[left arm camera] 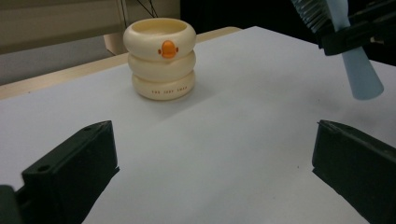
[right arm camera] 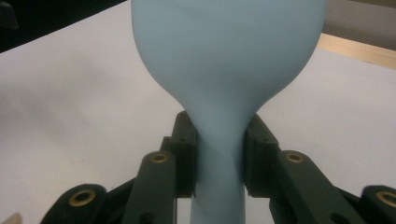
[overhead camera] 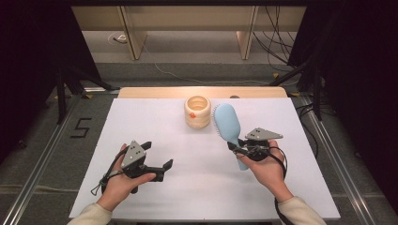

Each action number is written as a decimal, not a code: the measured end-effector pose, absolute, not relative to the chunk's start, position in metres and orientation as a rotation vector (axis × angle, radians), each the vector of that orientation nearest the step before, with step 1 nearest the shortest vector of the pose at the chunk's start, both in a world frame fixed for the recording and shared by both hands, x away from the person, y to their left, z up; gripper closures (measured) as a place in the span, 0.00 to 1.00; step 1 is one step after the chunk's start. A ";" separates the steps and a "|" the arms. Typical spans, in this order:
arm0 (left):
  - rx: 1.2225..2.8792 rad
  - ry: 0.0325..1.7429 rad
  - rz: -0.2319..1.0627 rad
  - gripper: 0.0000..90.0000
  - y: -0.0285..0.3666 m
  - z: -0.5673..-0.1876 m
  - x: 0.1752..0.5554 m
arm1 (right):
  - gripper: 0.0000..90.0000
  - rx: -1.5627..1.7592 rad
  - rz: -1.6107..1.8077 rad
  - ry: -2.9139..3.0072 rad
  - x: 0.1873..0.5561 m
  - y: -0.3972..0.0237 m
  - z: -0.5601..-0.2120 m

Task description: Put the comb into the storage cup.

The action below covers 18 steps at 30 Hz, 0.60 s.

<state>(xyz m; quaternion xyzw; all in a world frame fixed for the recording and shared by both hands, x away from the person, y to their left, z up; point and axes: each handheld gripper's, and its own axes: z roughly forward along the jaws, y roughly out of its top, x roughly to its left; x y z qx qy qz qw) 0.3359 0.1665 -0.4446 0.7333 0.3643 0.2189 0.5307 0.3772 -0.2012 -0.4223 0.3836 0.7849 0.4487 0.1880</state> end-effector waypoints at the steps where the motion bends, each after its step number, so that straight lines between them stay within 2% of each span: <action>1: 1.748 0.864 0.526 0.00 0.165 -0.442 0.337 | 0.78 1.078 1.269 2.207 0.377 -0.199 -0.423; 18: 1.724 0.781 0.529 0.00 0.124 -0.404 0.363 | 0.78 1.013 1.301 2.230 0.372 -0.175 -0.425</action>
